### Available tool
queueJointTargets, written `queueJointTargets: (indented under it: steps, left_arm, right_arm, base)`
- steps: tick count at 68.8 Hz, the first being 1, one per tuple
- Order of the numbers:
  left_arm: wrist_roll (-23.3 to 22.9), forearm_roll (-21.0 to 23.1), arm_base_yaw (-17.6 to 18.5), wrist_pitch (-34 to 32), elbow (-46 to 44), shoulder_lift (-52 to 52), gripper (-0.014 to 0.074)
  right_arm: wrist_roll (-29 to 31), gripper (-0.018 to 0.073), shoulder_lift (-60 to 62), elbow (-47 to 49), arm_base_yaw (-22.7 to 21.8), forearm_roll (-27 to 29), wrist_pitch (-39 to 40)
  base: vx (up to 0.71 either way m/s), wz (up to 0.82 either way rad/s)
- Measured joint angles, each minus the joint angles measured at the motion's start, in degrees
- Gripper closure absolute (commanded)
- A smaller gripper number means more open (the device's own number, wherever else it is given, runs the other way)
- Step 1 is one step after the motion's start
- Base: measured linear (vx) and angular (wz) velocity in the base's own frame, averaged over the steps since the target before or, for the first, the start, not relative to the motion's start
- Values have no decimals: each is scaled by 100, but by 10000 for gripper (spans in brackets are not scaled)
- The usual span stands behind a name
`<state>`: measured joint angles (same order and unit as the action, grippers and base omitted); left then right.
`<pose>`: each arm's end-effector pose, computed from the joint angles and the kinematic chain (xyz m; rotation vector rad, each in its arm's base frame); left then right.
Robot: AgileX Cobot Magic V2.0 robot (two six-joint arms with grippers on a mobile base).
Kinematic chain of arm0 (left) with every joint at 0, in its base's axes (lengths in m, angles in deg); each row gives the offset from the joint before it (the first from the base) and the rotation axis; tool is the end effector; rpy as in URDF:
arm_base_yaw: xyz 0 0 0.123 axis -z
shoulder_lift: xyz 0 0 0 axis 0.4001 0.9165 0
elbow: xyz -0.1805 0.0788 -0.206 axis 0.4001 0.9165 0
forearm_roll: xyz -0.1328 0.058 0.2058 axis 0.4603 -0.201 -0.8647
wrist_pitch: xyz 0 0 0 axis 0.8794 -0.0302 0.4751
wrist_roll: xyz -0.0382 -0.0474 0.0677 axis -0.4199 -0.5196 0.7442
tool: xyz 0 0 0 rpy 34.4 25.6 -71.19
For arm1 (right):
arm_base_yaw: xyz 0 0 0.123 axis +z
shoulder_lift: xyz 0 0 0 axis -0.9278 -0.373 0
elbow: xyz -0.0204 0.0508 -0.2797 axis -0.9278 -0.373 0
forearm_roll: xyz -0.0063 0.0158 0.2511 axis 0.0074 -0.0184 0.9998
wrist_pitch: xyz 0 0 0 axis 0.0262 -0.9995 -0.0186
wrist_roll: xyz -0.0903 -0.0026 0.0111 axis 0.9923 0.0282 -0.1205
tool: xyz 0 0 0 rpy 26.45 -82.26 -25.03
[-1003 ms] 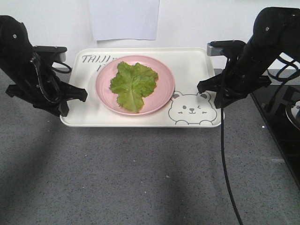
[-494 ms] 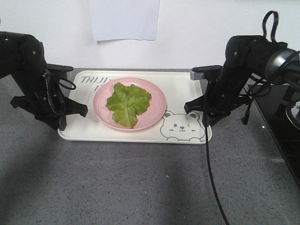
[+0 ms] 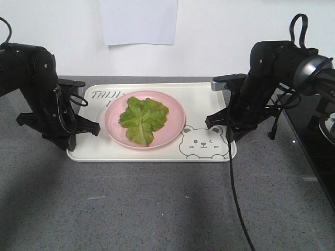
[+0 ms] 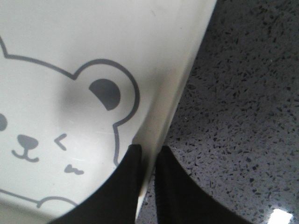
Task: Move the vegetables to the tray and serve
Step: 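Lower the tray onto the counter with both grippers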
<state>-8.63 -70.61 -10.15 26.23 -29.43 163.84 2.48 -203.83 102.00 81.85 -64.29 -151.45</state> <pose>0.3798 -0.0914 0.2447 0.2383 3.0196 -0.0386 0.4125 0.1090 0.2324 -0.4420 2.9544 0.1506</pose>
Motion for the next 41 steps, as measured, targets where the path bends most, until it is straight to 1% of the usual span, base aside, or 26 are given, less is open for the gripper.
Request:
queueJointTargets:
  steps: [11, 17, 32, 41]
  left_arm:
    - [60, 5, 0, -23, 0, 0, 584]
    - [78, 25, 0, -45, 0, 0, 563]
    - [174, 75, 7, 75, 0, 0, 463]
    - [271, 125, 19, 102, -7, 0, 391]
  right_arm:
    - [166, 393, 0, 0, 7, -24, -131]
    - [241, 317, 0, 0, 19, -36, -159]
    - [278, 125, 0, 0, 65, 46, -132]
    - [266, 59, 0, 0, 76, 150, -98]
  base:
    - [0, 0]
    - [0, 0]
    - [0, 0]
    - [0, 0]
